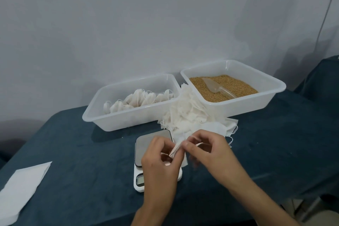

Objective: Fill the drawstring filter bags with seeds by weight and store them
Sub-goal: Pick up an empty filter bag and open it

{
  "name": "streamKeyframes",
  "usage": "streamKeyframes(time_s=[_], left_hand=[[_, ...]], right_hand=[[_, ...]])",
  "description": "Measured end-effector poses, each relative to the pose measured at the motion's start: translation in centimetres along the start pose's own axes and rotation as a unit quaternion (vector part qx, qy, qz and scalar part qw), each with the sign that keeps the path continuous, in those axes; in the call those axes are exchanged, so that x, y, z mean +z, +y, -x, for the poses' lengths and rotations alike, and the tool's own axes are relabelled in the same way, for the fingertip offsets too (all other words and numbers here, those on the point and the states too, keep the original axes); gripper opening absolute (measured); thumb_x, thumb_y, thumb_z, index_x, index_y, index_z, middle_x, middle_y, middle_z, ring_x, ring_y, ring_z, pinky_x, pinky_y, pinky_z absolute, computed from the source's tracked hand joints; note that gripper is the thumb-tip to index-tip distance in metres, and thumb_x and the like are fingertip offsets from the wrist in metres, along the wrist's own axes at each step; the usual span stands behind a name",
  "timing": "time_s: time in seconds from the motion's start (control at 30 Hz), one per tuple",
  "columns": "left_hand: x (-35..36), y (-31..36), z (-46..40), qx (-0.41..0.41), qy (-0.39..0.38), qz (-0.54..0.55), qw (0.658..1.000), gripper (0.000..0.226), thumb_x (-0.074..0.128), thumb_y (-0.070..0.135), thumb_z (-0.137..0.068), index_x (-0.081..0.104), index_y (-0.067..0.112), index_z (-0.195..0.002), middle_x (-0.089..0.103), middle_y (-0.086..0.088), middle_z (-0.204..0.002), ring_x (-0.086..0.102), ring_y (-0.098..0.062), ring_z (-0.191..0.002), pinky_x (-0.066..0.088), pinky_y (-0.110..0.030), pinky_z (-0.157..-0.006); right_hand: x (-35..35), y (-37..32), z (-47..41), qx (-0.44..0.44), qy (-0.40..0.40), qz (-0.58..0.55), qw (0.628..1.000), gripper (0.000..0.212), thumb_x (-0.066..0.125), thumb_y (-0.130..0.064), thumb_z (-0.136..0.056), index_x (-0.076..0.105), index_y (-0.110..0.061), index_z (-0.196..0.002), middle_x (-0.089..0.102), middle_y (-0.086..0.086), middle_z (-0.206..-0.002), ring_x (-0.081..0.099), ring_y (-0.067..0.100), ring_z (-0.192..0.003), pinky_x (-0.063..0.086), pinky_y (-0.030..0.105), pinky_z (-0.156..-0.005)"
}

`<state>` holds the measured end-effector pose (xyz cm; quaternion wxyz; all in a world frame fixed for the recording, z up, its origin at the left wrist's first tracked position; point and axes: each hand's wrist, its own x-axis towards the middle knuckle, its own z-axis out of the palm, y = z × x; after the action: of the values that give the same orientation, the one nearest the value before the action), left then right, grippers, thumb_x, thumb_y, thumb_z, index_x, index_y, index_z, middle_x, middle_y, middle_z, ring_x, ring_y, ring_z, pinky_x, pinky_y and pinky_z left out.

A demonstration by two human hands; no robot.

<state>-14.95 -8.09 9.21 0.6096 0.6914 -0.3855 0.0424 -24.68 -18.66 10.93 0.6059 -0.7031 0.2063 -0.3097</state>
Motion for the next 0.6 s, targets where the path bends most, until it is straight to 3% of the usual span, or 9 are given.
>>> streamKeyframes(time_s=[0.1,0.17,0.23,0.3,0.37,0.43,0.47,0.6], left_hand=[[0.11,-0.34,0.51,-0.029,-0.058,0.04,0.997,0.015,0.076,0.024,-0.094,0.068,0.024,-0.081,0.069,0.003,-0.08,0.068,-0.019,-0.074,0.059,-0.041,-0.068],[0.02,0.09,0.68,-0.05,-0.097,0.082,0.991,0.004,0.073,0.027,-0.095,0.076,0.029,-0.091,0.075,0.001,-0.089,0.075,-0.021,-0.084,0.06,-0.029,-0.07],[-0.1,0.32,0.7,-0.093,-0.12,0.132,0.98,0.011,0.07,0.029,-0.093,0.08,0.031,-0.094,0.077,-0.001,-0.095,0.077,-0.023,-0.089,0.058,-0.022,-0.07],[-0.25,0.03,0.61,-0.123,-0.129,0.162,0.97,0.019,0.068,0.018,-0.096,0.083,0.029,-0.092,0.078,-0.002,-0.096,0.077,-0.025,-0.09,0.058,-0.022,-0.071],[-0.3,-0.19,0.53,-0.15,-0.128,0.176,0.965,0.02,0.07,0.009,-0.095,0.084,0.023,-0.087,0.077,-0.006,-0.093,0.077,-0.026,-0.086,0.057,-0.022,-0.072],[-0.41,-0.01,0.42,-0.185,-0.12,0.196,0.956,0.006,0.077,0.017,-0.086,0.083,0.016,-0.085,0.075,-0.006,-0.087,0.073,-0.021,-0.077,0.053,-0.024,-0.072],[-0.48,0.0,0.39,-0.206,-0.115,0.213,0.948,0.011,0.078,0.023,-0.081,0.082,0.013,-0.084,0.073,-0.006,-0.083,0.067,-0.019,-0.071,0.049,-0.026,-0.071],[-0.64,0.13,0.12,-0.304,-0.049,0.322,0.896,0.015,0.077,0.02,-0.081,0.073,0.006,-0.077,0.055,-0.01,-0.072,0.054,-0.018,-0.063,0.041,-0.033,-0.069]], right_hand=[[-0.44,0.14,-0.16,0.001,-0.017,-0.022,1.0,0.004,0.073,-0.014,-0.091,0.072,-0.015,-0.086,0.073,0.0,-0.081,0.07,0.016,-0.076,0.055,0.026,-0.065],[-0.32,0.25,-0.19,-0.001,-0.013,-0.023,1.0,0.004,0.074,-0.017,-0.091,0.072,-0.015,-0.088,0.075,0.002,-0.083,0.072,0.018,-0.081,0.058,0.029,-0.069],[-0.27,0.27,-0.23,-0.002,-0.001,-0.016,1.0,0.008,0.075,-0.023,-0.09,0.073,-0.015,-0.088,0.075,0.002,-0.083,0.072,0.019,-0.081,0.06,0.031,-0.072],[-0.31,0.29,-0.24,-0.004,0.01,-0.014,1.0,0.008,0.076,-0.021,-0.089,0.073,-0.013,-0.088,0.074,0.002,-0.081,0.072,0.018,-0.08,0.06,0.031,-0.072],[-0.29,0.31,-0.19,-0.009,0.023,-0.014,1.0,0.005,0.076,-0.014,-0.088,0.072,-0.013,-0.088,0.074,0.003,-0.08,0.071,0.018,-0.079,0.059,0.031,-0.072],[-0.16,0.31,-0.13,-0.021,0.03,-0.017,0.999,0.008,0.077,-0.008,-0.087,0.07,-0.013,-0.089,0.074,0.003,-0.08,0.071,0.018,-0.077,0.059,0.03,-0.07],[-0.09,0.28,-0.1,-0.029,0.035,-0.018,0.999,0.011,0.077,-0.006,-0.086,0.069,-0.014,-0.089,0.074,0.003,-0.079,0.071,0.018,-0.075,0.06,0.031,-0.07],[-0.15,0.36,-0.06,-0.072,0.067,0.033,0.995,0.026,0.074,-0.005,-0.088,0.059,-0.026,-0.085,0.068,0.0,-0.077,0.068,0.019,-0.072,0.058,0.033,-0.072]])
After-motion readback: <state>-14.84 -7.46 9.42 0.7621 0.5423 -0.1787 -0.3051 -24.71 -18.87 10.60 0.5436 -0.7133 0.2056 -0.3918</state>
